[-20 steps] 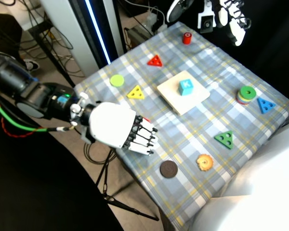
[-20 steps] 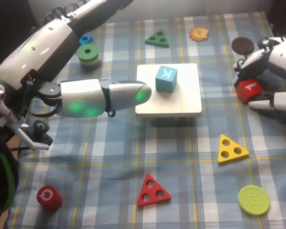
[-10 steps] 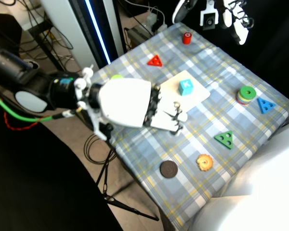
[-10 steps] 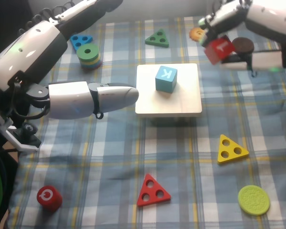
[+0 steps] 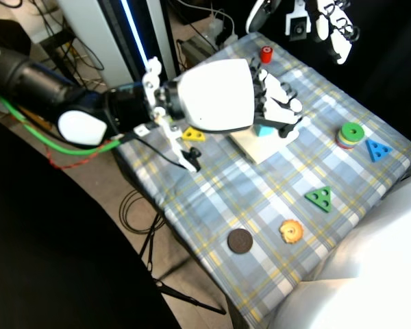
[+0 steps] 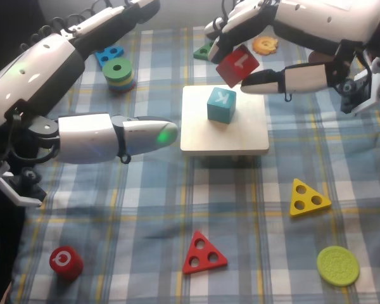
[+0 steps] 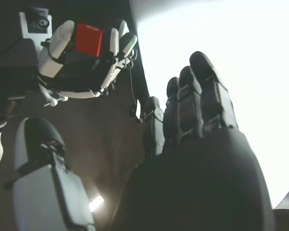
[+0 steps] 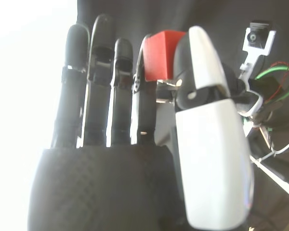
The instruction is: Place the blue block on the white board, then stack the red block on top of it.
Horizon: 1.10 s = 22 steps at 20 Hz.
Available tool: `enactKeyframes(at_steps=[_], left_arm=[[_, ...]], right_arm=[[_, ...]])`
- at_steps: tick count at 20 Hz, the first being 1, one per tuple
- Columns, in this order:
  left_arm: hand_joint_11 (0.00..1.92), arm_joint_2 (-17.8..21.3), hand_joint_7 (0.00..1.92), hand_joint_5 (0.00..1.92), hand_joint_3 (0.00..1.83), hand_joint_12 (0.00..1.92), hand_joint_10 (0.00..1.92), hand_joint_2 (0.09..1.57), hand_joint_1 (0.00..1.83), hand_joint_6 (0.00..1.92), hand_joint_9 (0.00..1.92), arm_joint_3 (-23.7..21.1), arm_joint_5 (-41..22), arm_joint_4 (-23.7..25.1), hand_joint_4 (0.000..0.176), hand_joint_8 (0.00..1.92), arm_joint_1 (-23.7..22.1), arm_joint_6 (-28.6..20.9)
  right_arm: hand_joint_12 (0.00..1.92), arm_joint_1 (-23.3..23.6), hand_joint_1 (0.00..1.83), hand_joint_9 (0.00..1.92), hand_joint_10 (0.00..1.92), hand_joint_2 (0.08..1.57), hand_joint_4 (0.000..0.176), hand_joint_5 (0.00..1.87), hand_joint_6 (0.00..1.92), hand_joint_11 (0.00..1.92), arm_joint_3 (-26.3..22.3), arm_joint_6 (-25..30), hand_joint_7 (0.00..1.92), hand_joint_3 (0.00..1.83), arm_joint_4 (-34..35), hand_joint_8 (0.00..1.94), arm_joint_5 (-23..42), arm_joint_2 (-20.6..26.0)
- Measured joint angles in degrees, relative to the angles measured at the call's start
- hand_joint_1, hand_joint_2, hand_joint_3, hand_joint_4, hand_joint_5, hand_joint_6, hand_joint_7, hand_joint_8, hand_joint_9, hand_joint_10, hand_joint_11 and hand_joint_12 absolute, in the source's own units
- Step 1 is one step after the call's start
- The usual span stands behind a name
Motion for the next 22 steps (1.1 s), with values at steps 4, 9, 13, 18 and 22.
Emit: enactKeyframes(at_steps=[4, 9, 13, 18, 22], left_arm=[[0.00, 0.1, 0.21, 0.23, 0.00, 0.67, 0.00, 0.83, 0.72, 0.00, 0.19, 0.0, 0.3, -0.4, 0.146, 0.00, 0.0, 0.0], [0.00, 0.1, 0.22, 0.24, 0.00, 0.65, 0.00, 0.84, 0.73, 0.00, 0.20, 0.0, 0.2, -0.4, 0.140, 0.00, 0.0, 0.0], [0.00, 0.1, 0.20, 0.23, 0.00, 0.63, 0.00, 0.84, 0.74, 0.00, 0.19, 0.0, 0.2, -0.4, 0.144, 0.00, 0.0, 0.0], [0.00, 0.1, 0.19, 0.22, 0.00, 0.57, 0.00, 0.85, 0.72, 0.00, 0.17, 0.0, 0.2, -0.4, 0.151, 0.00, 0.0, 0.0], [0.00, 0.1, 0.20, 0.22, 0.00, 0.63, 0.00, 0.85, 0.72, 0.00, 0.18, 0.0, 0.2, -0.4, 0.150, 0.00, 0.0, 0.0]], right_arm=[[1.12, 0.0, 1.22, 0.90, 0.01, 1.16, 0.000, 1.00, 1.08, 0.30, 0.3, 1.0, 0.76, 0.00, -1.9, 1.13, -0.4, -1.1], [1.05, 0.0, 1.22, 0.89, 0.01, 1.16, 0.000, 1.00, 1.09, 0.31, 0.8, 1.2, 0.76, 0.00, -2.4, 1.15, -2.3, -1.7], [1.00, 0.0, 1.17, 0.84, 0.00, 1.12, 0.000, 1.00, 0.97, 0.25, 1.0, 1.3, 0.76, 0.00, -2.8, 0.58, -2.9, -1.8], [0.93, 0.0, 1.14, 0.79, 0.00, 1.11, 0.000, 0.98, 0.98, 0.23, 1.3, 1.3, 0.90, 0.00, -3.0, 0.02, -3.1, -2.2], [0.94, 0.0, 1.15, 0.82, 0.01, 1.11, 0.000, 0.99, 0.96, 0.29, 1.7, 1.3, 0.91, 0.00, -3.1, 0.02, -3.9, -2.4]])
